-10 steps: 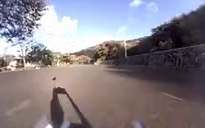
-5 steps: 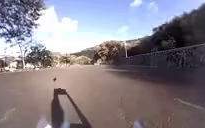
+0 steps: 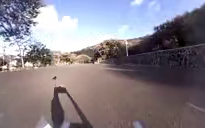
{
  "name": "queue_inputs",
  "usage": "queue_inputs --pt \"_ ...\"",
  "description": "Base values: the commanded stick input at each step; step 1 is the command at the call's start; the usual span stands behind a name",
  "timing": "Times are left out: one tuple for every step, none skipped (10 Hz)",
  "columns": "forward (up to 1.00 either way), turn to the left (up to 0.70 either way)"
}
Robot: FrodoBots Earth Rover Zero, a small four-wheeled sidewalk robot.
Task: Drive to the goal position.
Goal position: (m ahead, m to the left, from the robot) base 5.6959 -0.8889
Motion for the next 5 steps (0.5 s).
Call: queue_inputs --pt "0.69 0.02" --pt "0.69 0.02" --pt "0.69 0.02" --pt "0.69 0.02" --pt "0.69 0.02"
